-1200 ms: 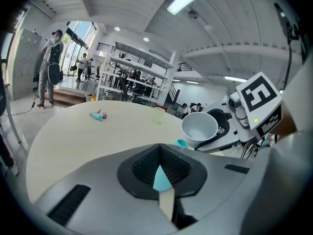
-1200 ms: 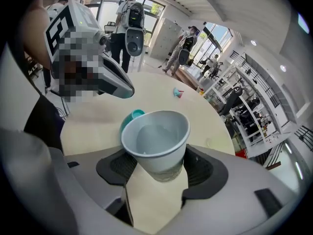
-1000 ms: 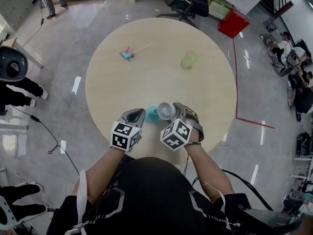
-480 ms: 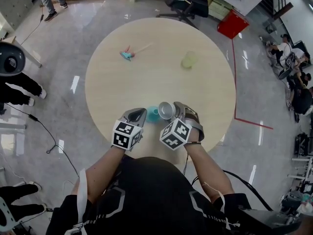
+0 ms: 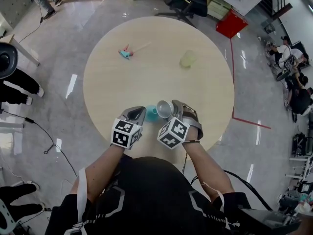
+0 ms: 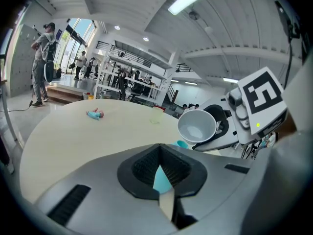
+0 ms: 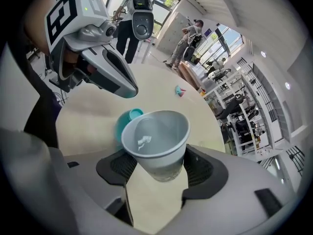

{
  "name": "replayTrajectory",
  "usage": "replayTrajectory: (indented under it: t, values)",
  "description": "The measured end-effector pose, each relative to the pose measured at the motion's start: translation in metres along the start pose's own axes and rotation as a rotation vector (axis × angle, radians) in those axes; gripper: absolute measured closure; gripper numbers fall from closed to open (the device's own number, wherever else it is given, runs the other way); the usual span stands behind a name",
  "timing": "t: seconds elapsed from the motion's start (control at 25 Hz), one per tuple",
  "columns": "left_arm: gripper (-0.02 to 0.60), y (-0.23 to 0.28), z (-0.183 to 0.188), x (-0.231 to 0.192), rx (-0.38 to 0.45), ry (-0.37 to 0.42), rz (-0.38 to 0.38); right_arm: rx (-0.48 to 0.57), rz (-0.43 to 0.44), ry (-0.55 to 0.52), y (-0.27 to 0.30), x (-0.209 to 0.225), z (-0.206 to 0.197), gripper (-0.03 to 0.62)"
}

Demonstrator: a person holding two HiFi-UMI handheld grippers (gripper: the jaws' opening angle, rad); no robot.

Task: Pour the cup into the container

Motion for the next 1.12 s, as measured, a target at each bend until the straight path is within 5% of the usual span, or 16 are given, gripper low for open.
replayTrajectory:
  t: [1.12]
  values:
    - [0.581,0.0033,-0.0014,0.0037,-0.003,-0.005,-0.007,-0.026,-0.011,-0.109,0.0022,-0.0009,0.0063,0.293]
Point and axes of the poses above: the fingertips, and each gripper's own axes: y forward along the fingers, x to its right, z out of its top, the point moved 2 cm from there along -y, backward along the fingers, and after that the axes turned 11 degrees about x, right-handed, at the moved point
